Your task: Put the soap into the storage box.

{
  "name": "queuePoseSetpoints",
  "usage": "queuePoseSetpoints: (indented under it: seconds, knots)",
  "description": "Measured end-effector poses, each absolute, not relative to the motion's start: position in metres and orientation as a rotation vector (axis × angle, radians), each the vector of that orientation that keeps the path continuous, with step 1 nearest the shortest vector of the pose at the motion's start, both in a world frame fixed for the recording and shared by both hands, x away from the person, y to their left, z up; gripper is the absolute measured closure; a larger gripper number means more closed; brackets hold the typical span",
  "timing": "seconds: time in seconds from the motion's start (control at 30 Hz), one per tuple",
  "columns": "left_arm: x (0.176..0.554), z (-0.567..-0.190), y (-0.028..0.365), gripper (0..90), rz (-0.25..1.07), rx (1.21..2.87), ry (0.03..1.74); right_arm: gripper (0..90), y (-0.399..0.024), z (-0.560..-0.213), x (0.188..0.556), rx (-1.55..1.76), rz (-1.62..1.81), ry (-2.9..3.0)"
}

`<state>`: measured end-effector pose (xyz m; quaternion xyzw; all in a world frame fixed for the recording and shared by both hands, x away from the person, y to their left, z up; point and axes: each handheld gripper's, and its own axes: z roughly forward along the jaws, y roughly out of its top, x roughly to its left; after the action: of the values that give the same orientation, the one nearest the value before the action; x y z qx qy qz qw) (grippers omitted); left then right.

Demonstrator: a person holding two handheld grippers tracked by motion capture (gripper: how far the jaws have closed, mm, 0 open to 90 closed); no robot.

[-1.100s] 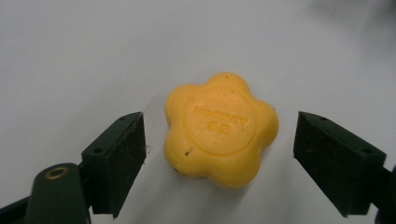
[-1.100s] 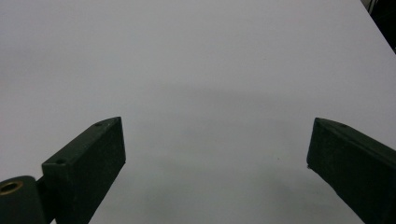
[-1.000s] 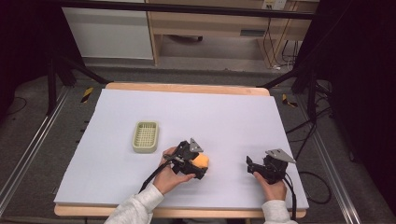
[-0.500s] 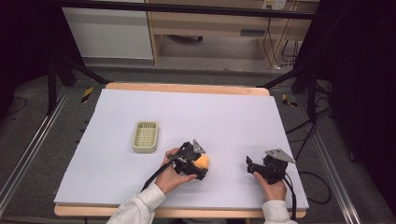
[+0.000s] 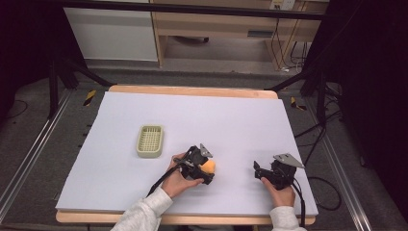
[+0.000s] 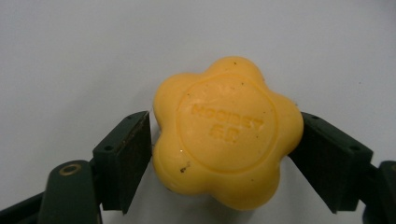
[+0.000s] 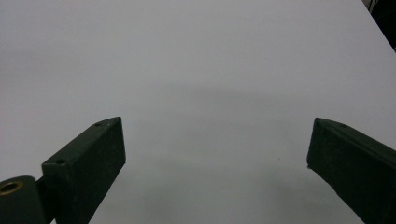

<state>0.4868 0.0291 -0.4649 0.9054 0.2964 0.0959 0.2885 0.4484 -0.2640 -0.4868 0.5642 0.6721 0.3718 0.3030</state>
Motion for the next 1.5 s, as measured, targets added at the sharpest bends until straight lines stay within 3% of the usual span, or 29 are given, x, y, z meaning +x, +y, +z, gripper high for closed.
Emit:
queuePoseSetpoints:
  seconds: [1.5]
  knots:
    - [0.4831,-0.464,0.0257,26.5,0.311,2.404,0.81,5.1,-0.2632,-0.4868,0.4487,1.496,0.978,1.787]
